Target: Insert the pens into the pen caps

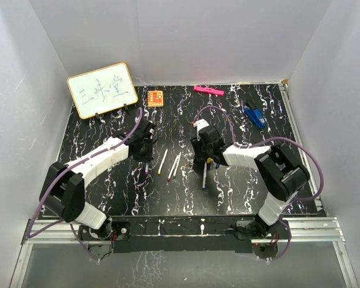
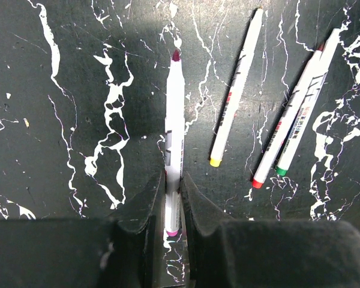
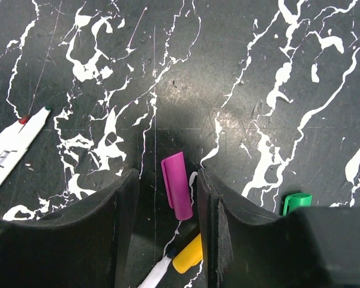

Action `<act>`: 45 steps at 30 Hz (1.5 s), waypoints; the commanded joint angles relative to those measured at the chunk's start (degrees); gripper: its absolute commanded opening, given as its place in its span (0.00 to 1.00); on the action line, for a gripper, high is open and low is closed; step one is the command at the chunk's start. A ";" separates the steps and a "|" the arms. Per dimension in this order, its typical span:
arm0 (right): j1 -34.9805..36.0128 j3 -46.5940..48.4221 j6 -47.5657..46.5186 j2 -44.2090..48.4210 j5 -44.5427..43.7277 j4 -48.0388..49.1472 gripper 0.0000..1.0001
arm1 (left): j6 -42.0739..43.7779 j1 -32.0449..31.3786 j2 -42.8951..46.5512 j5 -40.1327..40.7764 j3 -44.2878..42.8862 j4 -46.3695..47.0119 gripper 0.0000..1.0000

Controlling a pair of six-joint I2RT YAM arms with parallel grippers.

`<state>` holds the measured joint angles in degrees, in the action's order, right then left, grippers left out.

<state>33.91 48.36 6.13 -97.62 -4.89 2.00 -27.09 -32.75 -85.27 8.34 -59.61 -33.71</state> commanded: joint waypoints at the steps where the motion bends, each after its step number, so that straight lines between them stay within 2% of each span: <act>1: 0.24 2.08 0.34 -1.73 -2.15 -0.74 0.40 | -0.17 0.05 2.75 -0.08 0.82 -0.43 0.00; 8: 0.25 3.73 1.22 -4.78 -1.86 -2.57 0.28 | -0.08 0.02 2.84 0.83 0.90 -0.72 0.00; 11: 0.19 3.86 1.78 -4.84 -1.11 -3.88 0.17 | 0.02 0.04 2.98 1.31 0.86 -0.82 0.00; 13: 0.21 3.90 2.13 -4.89 -0.69 -5.12 0.15 | 0.11 0.10 3.00 1.64 0.82 -0.96 0.00; 17: 0.26 3.41 2.63 -4.81 -0.37 -6.58 0.26 | 0.19 0.18 2.93 1.70 0.82 -0.93 0.00; 19: 0.25 2.75 2.80 -4.58 -1.20 -6.40 0.37 | 0.12 0.18 2.84 1.59 0.90 -0.80 0.00; 21: 0.28 2.75 2.68 -4.58 -1.55 -6.75 0.40 | 0.11 0.21 2.68 1.34 0.99 -0.54 0.00; 28: 0.28 3.19 3.59 -3.41 -0.64 -8.35 0.40 | 0.15 0.32 2.56 1.12 0.67 -0.60 0.00; 36: 0.27 5.41 6.40 -4.00 0.90 -15.00 0.39 | 2.27 0.51 1.87 -1.55 0.38 0.13 0.00; 41: 0.27 6.03 7.23 -5.83 1.87 -17.83 0.43 | 2.59 0.58 2.63 -1.28 0.46 0.92 0.00; 45: 0.28 6.54 7.71 -7.05 1.65 -18.94 0.41 | 2.49 0.70 2.80 -0.76 0.51 0.71 0.00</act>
<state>34.37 55.64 11.70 -101.14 -4.95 -6.94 -25.23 -32.49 -84.77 7.86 -59.11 -32.73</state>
